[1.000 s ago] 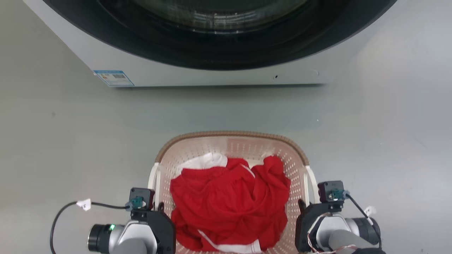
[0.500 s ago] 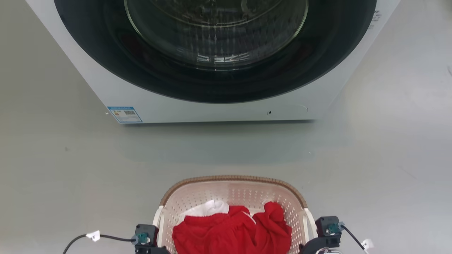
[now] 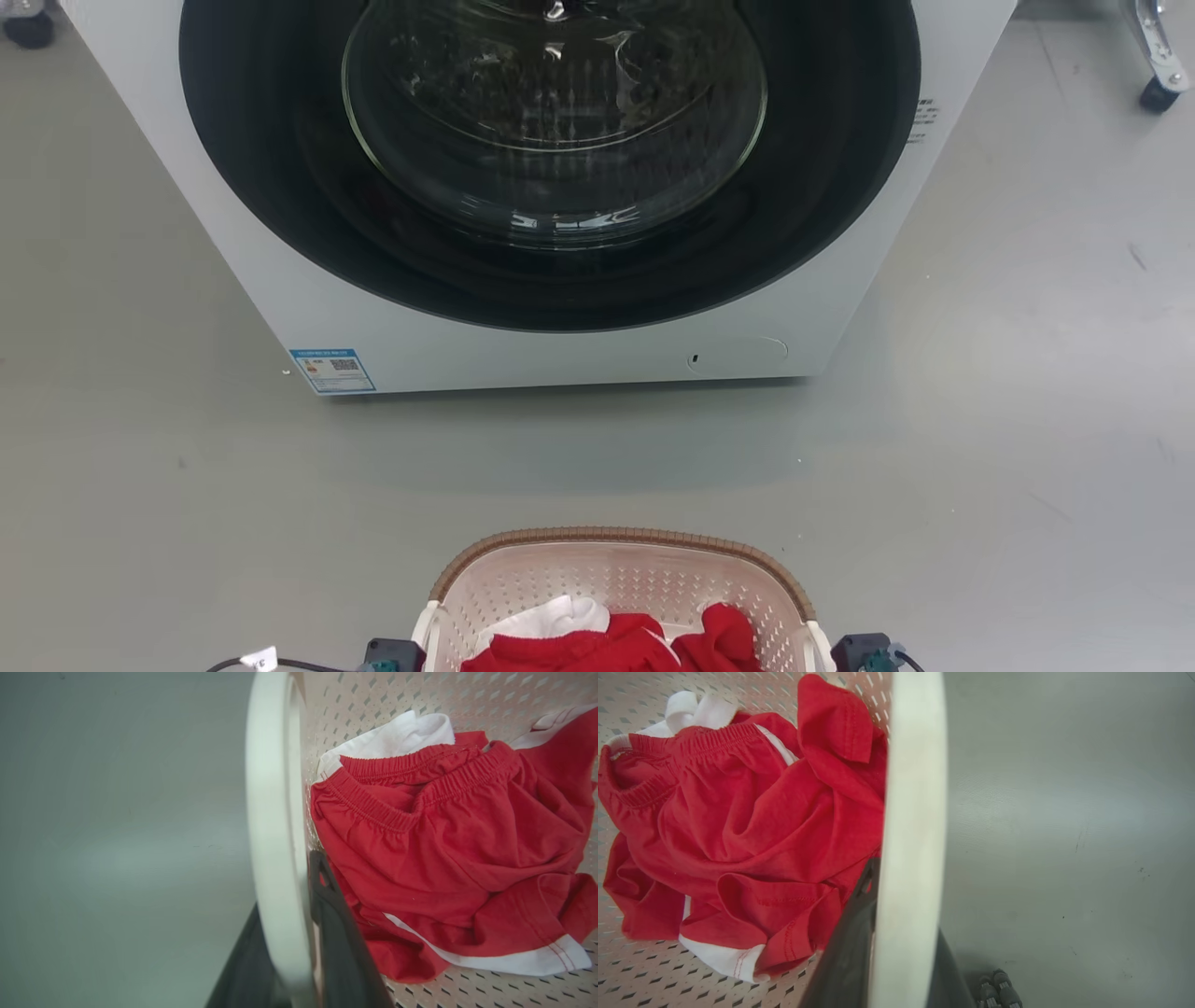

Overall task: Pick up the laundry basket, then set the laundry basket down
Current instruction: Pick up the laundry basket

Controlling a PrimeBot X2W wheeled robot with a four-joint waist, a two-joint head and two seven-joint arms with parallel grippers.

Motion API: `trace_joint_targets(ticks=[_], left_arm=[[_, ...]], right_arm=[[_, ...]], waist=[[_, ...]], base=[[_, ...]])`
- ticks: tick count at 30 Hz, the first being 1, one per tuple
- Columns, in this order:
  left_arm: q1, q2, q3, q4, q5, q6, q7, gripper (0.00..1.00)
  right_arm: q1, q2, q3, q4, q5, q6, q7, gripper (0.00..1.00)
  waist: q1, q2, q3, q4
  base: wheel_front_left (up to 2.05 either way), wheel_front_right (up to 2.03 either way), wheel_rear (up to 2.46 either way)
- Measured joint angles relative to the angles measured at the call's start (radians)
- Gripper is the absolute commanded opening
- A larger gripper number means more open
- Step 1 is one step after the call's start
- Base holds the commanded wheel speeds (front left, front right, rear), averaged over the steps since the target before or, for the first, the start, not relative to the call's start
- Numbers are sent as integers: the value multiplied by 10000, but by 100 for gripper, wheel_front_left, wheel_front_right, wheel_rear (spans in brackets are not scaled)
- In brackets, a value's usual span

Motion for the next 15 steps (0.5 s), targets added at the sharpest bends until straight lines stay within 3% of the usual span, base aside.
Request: trace_joint_targets(ticks=[15], left_arm=[[684, -6, -510, -117, -297, 92, 247, 0]], right_arm=[[573, 48, 322, 341, 401, 2, 140, 0]], waist=[[0, 0, -1086, -136]], base=[[0, 0, 0]])
